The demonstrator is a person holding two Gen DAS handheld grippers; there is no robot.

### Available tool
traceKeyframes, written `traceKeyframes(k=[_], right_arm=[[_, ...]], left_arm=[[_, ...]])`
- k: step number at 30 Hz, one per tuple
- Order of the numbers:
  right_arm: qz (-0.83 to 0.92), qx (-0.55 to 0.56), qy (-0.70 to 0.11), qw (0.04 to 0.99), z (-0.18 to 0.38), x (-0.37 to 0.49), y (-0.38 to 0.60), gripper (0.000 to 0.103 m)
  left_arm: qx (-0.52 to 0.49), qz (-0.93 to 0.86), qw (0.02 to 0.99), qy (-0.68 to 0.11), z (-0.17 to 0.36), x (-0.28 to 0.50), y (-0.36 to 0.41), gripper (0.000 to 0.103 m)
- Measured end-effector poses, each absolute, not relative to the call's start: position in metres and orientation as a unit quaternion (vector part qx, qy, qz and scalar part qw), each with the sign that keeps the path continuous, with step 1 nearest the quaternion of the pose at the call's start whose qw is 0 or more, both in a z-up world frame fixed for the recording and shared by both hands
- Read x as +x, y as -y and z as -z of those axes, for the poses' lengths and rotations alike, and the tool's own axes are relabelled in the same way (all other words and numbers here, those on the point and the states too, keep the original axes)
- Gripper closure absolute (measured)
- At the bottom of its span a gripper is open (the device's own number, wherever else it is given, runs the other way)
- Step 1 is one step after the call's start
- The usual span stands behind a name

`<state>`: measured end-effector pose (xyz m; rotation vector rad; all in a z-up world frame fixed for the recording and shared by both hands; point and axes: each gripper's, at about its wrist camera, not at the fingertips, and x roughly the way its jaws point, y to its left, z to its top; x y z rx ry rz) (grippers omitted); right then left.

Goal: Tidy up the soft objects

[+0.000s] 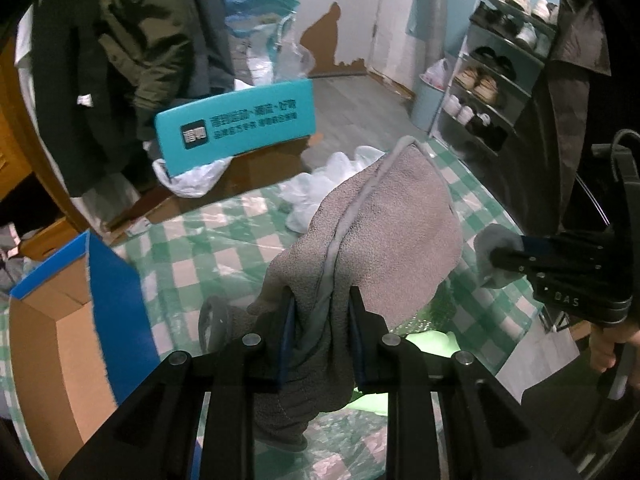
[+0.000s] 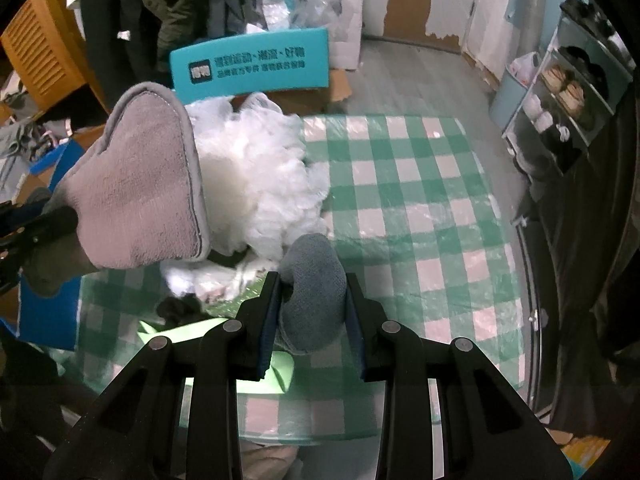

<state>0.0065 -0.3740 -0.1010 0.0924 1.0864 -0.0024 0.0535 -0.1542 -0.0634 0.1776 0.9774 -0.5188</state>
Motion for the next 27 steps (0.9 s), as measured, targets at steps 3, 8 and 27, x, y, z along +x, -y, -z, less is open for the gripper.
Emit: traceKeyframes(k=[3,8,27], right_arm=[[-0.005,0.04,-0.509,0.86,0.094,0.006,0.368,0.072],[-0.014,0.034,-0.501,0.865,0.084,0.007,0.357,0.072],[-0.057,0.009,-0.474,0.878,0.053,0.016,0.308,0.072]], left_arm=[[0.082,0.234,0.852,-0.462,0.064,0.052,0.147,0.08],[0.079,0.219,0.859,-0.455,0.061,0.049,0.136,0.08],[0.065,0.165,0.889,-0.423,0.034,0.036,0.088,0.08]])
